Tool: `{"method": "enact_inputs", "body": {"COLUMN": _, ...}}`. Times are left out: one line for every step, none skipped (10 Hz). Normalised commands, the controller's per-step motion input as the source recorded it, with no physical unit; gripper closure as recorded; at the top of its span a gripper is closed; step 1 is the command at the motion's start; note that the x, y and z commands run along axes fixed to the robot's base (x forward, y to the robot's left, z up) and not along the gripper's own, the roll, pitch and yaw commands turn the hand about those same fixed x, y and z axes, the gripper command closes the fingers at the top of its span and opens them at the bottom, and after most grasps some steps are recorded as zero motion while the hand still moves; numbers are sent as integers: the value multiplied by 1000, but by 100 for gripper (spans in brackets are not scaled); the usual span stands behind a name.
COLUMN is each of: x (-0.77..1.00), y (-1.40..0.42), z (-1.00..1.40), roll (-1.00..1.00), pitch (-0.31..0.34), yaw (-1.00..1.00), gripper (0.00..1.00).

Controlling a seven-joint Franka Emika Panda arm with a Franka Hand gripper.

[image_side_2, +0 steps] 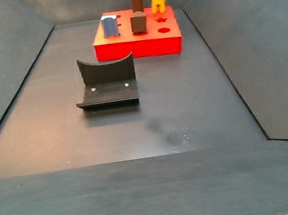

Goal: Pick up the rectangle object. Move up. Place the rectangle object on the fixture. Regrasp the rectangle object. Move to above the board. Insert the rectangle object.
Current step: Insert the rectangle object.

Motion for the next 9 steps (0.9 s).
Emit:
{"method": "enact_inputs", "body": {"x": 26, "y": -69, "z": -17, "roll": 0, "pitch": 0, "yaw": 0, "gripper": 100}}
{"method": "enact_inputs", "body": {"x": 551, "y": -340, "z": -177, "roll": -17, "pitch": -77, "yaw": -383, "gripper": 100}}
{"method": "enact_inputs", "body": {"x": 380, "y": -283, "z": -171, "roll": -41, "pitch": -136, "yaw": -540, "gripper": 100}}
{"method": "enact_inputs", "body": {"x": 414, "y": -289, "z": -189, "roll": -34, "pitch": -126, "yaw": -531, "gripper": 100}}
{"method": "enact_inputs", "body": {"x": 534, "y": -249, "z": -220, "roll": -30, "pitch": -87, "yaw": -477, "gripper": 100}}
{"method": "enact_inputs", "body": {"x": 560, "y": -220, "z": -206, "roll": -29, "pitch": -27, "yaw": -491, "gripper": 100}}
{"method": "enact_inputs", "body": {"x": 580, "y": -220, "z": -197, "roll": -26, "pitch": -3, "yaw": -486, "gripper": 100}}
{"method": "enact_inputs", "body": {"x": 546, "y": -217, "z": -200, "roll": -16, "pitch": 0, "yaw": -517, "gripper": 100}}
{"method": "enact_inputs", "body": {"x": 434, "y": -191, "z": -194, "roll": -14, "pitch": 0, "yaw": -620, "gripper": 100}}
